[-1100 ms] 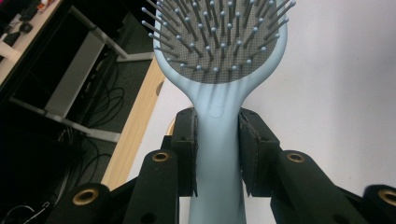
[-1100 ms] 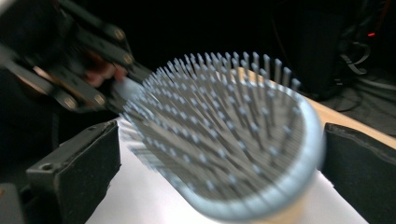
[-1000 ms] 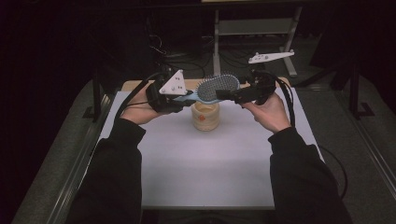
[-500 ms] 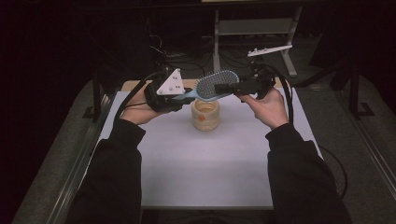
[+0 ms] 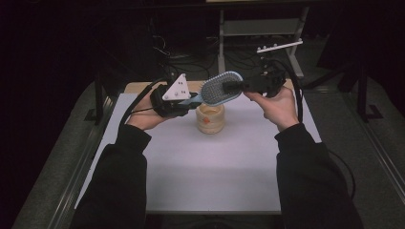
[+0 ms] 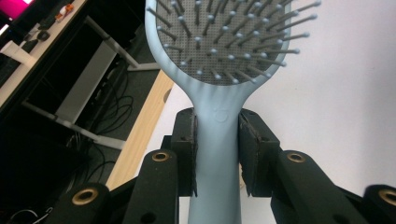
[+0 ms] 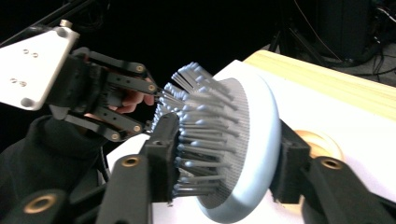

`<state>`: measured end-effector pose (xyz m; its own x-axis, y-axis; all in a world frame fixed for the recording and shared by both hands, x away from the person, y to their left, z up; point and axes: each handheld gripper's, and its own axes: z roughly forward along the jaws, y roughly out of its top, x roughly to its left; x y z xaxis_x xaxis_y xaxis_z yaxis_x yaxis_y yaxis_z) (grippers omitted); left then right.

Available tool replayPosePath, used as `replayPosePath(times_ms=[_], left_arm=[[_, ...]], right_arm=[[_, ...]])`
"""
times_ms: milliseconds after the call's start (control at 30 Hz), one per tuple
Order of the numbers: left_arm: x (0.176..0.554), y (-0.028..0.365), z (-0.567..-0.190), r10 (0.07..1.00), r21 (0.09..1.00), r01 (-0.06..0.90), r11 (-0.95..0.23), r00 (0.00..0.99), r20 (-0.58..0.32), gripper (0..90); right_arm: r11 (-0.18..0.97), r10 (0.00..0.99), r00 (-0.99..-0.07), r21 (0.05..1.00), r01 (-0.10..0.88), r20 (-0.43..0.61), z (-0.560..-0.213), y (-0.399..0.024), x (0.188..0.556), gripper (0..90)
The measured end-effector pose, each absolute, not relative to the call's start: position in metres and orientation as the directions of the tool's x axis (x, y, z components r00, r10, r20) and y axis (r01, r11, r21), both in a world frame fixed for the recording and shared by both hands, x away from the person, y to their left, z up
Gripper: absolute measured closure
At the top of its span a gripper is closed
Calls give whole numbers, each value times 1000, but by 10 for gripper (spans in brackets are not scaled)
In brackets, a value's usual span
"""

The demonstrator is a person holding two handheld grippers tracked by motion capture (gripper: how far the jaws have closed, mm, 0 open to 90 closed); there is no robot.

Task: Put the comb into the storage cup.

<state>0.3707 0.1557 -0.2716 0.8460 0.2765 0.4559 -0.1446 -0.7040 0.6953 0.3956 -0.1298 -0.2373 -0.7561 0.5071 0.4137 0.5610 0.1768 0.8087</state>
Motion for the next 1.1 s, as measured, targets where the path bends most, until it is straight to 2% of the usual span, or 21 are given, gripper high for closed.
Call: replayPosePath(times_ms=[167, 300, 433, 900, 1100], left_arm=[[374, 156, -276, 280, 716, -132, -686, 860, 427, 693], [375, 158, -275, 295, 734, -125, -667, 861, 414, 653], [376, 160, -274, 307, 748, -101, -655, 870, 386, 546], [378, 173, -270, 345, 834, -50, -549, 896, 281, 271], [383, 185, -279, 360, 873, 6, -487, 913, 194, 137]], right_arm=[[186, 507, -763, 814, 551, 401, -235, -129, 394, 574], [181, 504, -767, 821, 542, 396, -231, -130, 393, 580], [177, 528, -765, 833, 524, 369, -220, -132, 391, 580], [242, 596, -759, 842, 483, 264, -196, -129, 389, 575], [240, 618, -746, 845, 477, 246, -188, -133, 393, 574]])
